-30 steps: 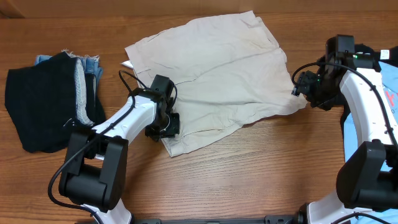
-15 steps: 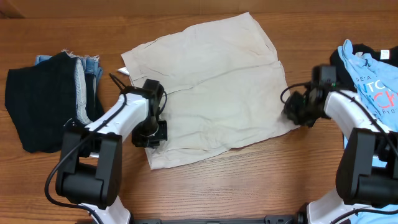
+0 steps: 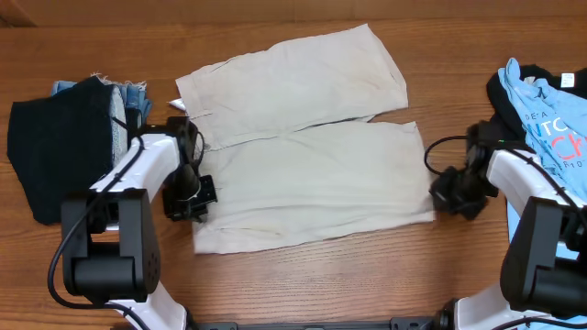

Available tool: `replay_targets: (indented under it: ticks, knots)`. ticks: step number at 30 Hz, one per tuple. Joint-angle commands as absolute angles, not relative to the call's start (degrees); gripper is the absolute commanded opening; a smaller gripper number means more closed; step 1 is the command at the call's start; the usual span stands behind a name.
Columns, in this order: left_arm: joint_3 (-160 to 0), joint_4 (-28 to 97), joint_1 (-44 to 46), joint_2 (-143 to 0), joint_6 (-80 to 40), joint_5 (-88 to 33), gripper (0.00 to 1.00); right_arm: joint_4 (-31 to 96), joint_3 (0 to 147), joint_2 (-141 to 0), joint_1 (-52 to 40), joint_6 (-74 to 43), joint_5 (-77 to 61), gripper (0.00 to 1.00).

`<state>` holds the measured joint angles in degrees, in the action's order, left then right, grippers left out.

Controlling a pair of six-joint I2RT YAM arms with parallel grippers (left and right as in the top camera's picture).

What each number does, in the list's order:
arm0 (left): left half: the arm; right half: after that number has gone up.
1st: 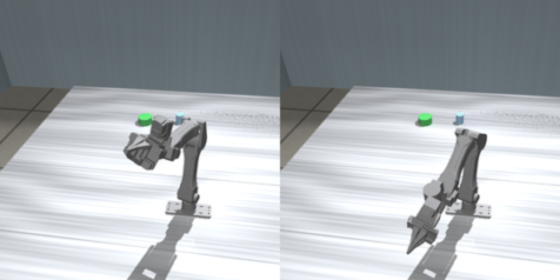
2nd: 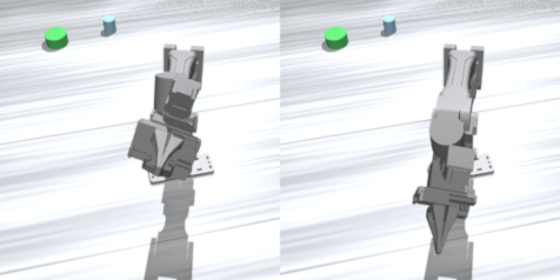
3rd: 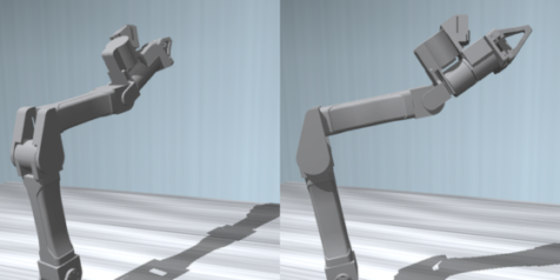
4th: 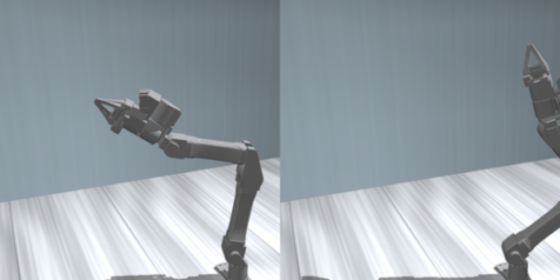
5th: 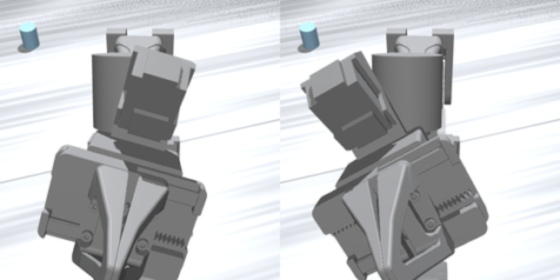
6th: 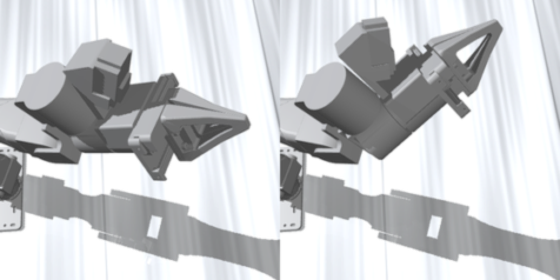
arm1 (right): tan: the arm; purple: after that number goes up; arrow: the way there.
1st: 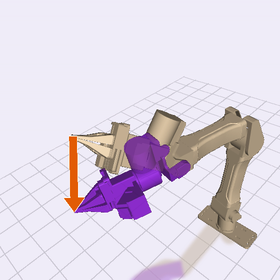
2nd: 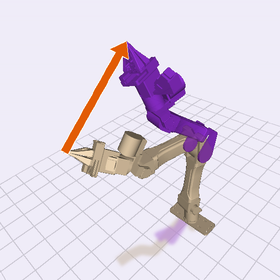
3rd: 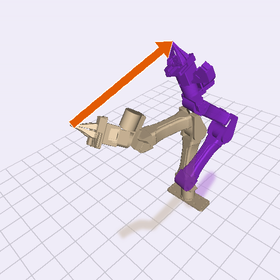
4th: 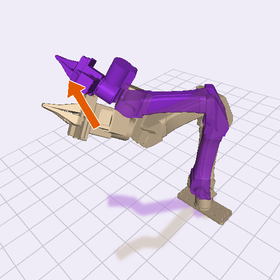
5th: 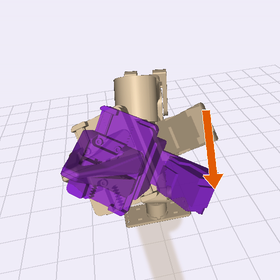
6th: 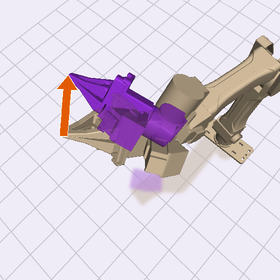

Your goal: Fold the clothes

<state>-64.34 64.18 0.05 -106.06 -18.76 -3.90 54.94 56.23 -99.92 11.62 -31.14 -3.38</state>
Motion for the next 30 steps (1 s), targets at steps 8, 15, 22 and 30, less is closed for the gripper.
replay_targets:
  ticks: [8,15,22,30]
  knots:
    - [-81.10,67.13,-0.49,-98.17,-12.64,-8.19,0.10,47.86,67.85,-95.00,11.03,-8.47,-43.77,0.04]
    - [-78.06,57.87,2.70,-100.01,-11.68,-12.82,0.04,40.97,67.83,-99.88,1.48,-8.16,-44.88,0.04]
    - [-72.34,48.10,7.33,-106.24,-1.65,-14.90,0.05,41.47,67.83,-109.75,-4.36,-2.46,-34.54,0.04]
    - [-72.12,45.78,7.42,-117.95,-1.69,-12.16,0.04,37.08,67.83,-117.86,-0.34,-14.09,-16.14,0.04]
